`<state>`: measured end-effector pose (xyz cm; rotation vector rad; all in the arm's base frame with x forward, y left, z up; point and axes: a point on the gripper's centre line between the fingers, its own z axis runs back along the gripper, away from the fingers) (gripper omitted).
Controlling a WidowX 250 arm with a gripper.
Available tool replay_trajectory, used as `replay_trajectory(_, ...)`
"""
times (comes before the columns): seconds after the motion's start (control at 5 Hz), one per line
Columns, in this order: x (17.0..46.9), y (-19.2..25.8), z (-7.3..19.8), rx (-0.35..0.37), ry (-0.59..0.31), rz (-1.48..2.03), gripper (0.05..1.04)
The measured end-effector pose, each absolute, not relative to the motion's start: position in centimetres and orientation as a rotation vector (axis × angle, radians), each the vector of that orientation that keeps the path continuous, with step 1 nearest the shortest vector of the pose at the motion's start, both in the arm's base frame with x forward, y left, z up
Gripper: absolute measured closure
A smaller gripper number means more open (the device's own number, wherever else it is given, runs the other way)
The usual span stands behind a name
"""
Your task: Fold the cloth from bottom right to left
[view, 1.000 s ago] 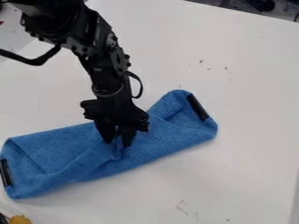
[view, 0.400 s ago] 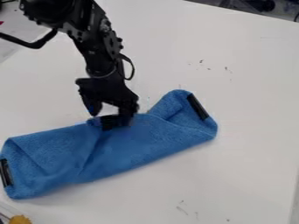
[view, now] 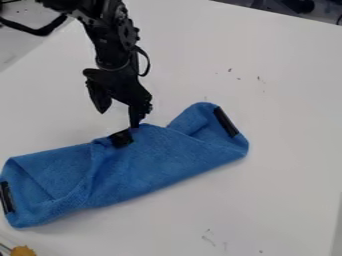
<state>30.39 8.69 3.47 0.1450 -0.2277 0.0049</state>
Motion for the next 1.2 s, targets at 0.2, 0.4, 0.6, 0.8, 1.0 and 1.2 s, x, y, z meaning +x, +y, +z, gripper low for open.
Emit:
replay_trajectory(0.2, 30.44, 8.54, 3.62, 0.136, -0.237, 0.031, 0.082)
replay_trajectory(0.4, 30.15, 8.43, 3.79, 0.128, -0.221, 0.046, 0.082)
replay_trajectory(0.6, 30.08, 8.42, 3.75, 0.127, -0.218, 0.046, 0.083)
replay_trajectory(0.8, 30.08, 8.42, 3.75, 0.127, -0.218, 0.046, 0.082)
replay_trajectory(1.0, 30.09, 8.37, 3.75, 0.127, -0.218, 0.044, 0.083)
replay_trajectory(1.2, 30.08, 8.42, 3.75, 0.127, -0.218, 0.046, 0.082)
